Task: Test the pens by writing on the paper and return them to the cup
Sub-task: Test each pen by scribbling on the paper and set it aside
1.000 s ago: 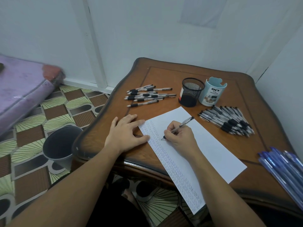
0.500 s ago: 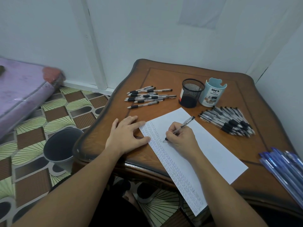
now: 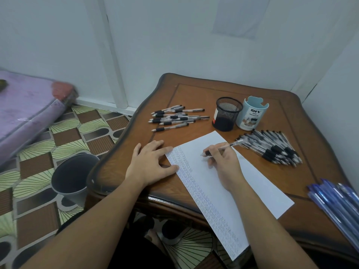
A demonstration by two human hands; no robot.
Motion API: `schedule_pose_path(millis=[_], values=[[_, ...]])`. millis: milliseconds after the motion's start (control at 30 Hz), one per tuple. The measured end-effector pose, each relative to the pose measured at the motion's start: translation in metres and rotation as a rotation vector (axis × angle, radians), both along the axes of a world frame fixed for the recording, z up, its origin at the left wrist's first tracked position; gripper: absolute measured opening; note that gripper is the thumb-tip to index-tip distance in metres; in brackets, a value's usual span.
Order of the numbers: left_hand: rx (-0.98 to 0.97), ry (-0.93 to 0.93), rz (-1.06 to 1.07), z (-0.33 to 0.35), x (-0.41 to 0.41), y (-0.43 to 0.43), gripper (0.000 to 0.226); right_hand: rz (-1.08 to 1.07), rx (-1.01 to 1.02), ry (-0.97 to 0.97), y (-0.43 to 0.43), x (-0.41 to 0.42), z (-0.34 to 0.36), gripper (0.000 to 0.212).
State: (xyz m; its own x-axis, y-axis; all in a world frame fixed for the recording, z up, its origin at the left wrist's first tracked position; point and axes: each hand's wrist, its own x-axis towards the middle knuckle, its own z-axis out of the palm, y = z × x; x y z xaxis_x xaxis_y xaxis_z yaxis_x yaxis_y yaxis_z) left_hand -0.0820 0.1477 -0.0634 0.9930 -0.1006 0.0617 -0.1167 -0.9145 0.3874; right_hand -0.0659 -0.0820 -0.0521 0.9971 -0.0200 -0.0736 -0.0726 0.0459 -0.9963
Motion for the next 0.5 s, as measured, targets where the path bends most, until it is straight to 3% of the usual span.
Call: schedule_pose_path(millis=[67,167,233,500], values=[[0.003,0.002,-0.002,0.0001,0.0001,0.0005,0.085,0.028,0.057,-0.008,0.0005,-0.0008,0.0017,0.014],[0.009,0.003,-0.005,0.0006,0.0,0.0007,0.086,0.06,0.092,-0.008,-0.0001,-0.0016,0.0038,0.048],[0.011,0.004,-0.005,0.0007,-0.0003,0.0006,0.086,0.063,0.117,-0.028,-0.0009,-0.0017,0.0045,0.06],[0.02,0.0,-0.006,0.0009,-0.0002,0.0011,0.085,0.029,0.112,0.005,0.0021,-0.0039,0.0047,0.068]])
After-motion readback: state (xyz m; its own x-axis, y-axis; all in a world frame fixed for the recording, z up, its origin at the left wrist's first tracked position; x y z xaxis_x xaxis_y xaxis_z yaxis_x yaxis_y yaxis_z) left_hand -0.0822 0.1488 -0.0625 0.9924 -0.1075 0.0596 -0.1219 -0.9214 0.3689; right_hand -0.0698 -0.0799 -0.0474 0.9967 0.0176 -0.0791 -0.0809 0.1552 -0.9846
